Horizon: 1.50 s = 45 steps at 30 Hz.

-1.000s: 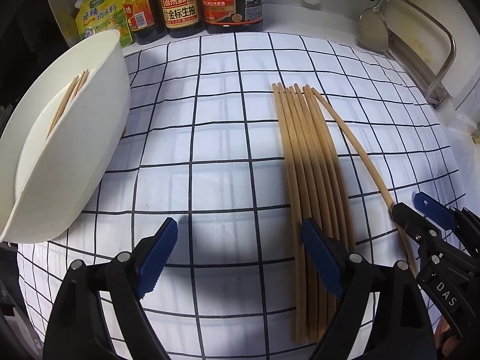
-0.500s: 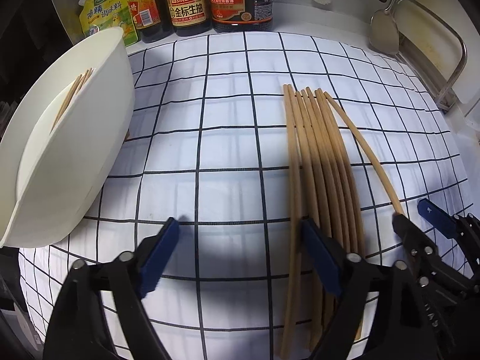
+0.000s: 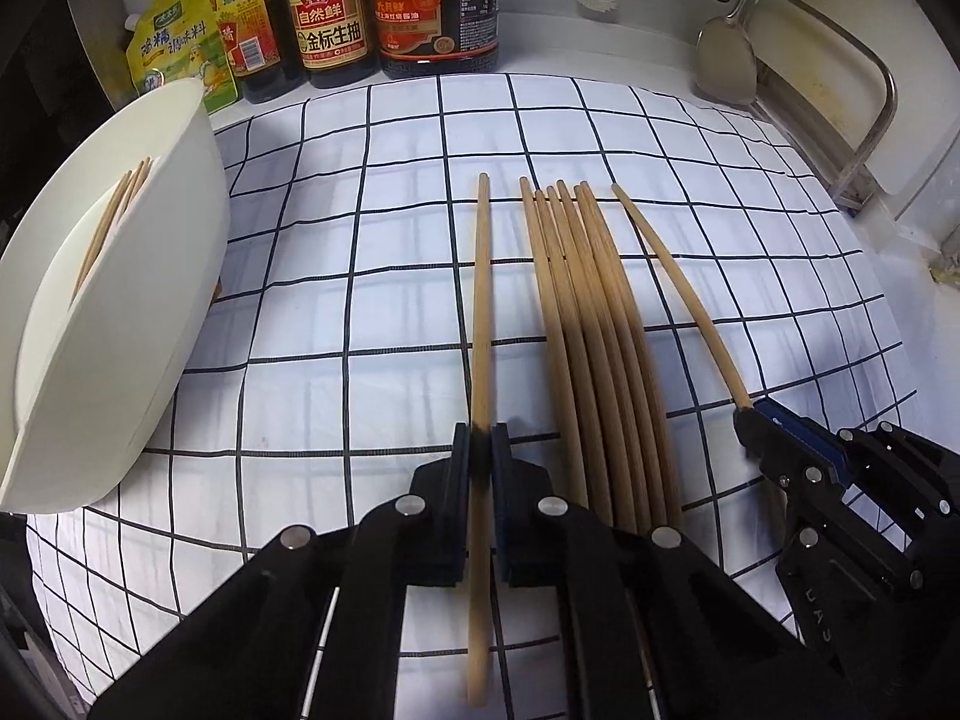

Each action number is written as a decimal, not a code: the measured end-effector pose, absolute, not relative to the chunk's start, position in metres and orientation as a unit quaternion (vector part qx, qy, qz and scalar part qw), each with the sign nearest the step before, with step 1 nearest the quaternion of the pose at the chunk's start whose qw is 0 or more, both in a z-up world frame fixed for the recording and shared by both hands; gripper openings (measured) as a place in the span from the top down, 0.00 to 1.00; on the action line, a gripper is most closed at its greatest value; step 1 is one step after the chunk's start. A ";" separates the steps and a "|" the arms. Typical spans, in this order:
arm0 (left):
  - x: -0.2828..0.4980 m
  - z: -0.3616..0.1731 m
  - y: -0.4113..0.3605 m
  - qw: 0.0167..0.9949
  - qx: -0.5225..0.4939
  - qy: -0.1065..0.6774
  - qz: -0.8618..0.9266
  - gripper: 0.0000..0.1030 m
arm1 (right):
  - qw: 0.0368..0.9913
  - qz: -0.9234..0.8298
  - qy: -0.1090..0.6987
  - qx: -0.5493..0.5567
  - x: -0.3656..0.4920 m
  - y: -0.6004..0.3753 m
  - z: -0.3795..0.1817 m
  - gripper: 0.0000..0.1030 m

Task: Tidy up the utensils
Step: 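Close the left tool on one chopstick while the right tool grasps another, then carry the left tool's chopstick into the white bowl while the right tool carries its own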

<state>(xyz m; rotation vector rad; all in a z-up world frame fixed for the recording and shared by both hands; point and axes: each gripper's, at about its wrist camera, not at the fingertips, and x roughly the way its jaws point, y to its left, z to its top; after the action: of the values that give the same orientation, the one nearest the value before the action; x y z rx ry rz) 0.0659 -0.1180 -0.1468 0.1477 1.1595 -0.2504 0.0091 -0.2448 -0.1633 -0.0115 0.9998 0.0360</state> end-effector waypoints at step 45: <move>0.150 -0.061 0.158 0.869 -0.008 0.495 -0.011 0.92 | 0.866 0.173 0.468 0.033 0.162 0.034 -0.089 0.94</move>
<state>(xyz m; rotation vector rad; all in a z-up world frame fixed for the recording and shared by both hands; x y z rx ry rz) 0.1501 0.1581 -0.0608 -0.0166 1.0359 -0.0236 0.1620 0.0337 -0.0887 0.0682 0.9804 0.3627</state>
